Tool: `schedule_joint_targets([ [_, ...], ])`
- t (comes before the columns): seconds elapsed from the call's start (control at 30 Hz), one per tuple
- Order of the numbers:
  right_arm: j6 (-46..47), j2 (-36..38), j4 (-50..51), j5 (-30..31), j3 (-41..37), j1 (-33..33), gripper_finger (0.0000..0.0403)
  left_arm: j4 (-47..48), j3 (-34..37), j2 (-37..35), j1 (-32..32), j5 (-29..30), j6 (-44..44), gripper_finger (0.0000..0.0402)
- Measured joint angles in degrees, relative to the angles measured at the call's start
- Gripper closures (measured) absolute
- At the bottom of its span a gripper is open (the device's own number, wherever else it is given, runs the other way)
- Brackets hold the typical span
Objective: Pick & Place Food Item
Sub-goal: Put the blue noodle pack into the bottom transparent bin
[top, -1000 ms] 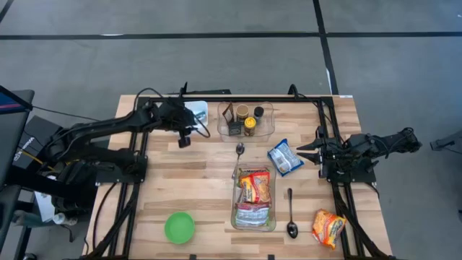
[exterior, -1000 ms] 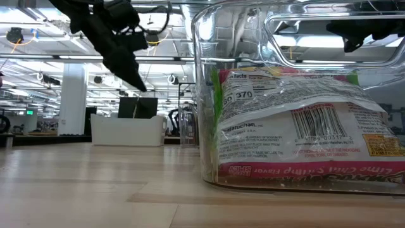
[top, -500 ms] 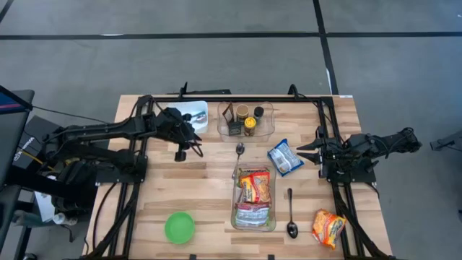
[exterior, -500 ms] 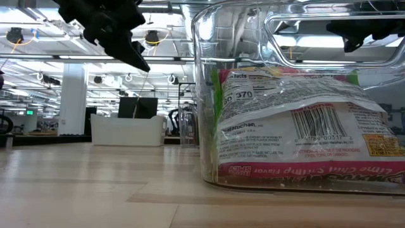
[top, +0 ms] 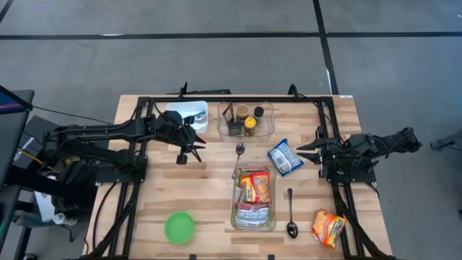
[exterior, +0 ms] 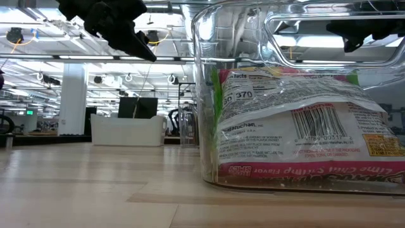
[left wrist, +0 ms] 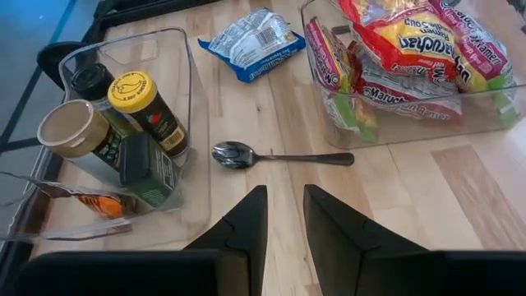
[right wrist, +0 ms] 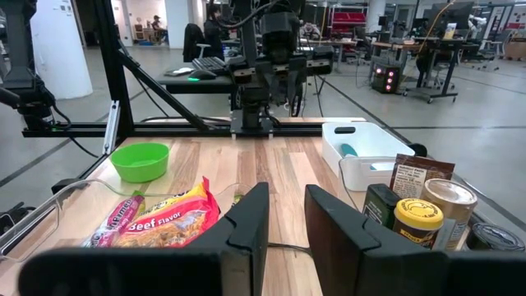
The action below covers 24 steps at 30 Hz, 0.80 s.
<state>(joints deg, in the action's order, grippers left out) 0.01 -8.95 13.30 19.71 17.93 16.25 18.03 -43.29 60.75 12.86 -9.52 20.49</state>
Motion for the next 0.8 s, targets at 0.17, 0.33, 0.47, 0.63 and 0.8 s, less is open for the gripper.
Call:
schedule_joint_targets([
  [0.17,0.0,0.0,0.0,0.0,0.0,0.0,0.0328,-0.5,0.0,0.0,0.0,0.0,-4.7,0.0325],
  [0.33,0.0,0.0,0.0,0.0,0.0,0.0,0.0328,-2.9,0.0,0.0,0.0,1.2,-10.7,0.0334],
  [0.47,0.0,0.0,0.0,0.0,0.0,0.0,0.0328,-3.8,0.0,0.0,-0.5,1.3,-23.9,0.0354],
  [0.63,0.0,0.0,0.0,0.0,0.0,0.0,0.0328,-5.2,0.0,0.0,-0.5,1.3,-31.4,0.038],
  [0.8,0.0,0.0,0.0,0.0,0.0,0.0,0.0328,-6.1,0.0,0.0,-0.6,1.3,-31.5,0.0397],
])
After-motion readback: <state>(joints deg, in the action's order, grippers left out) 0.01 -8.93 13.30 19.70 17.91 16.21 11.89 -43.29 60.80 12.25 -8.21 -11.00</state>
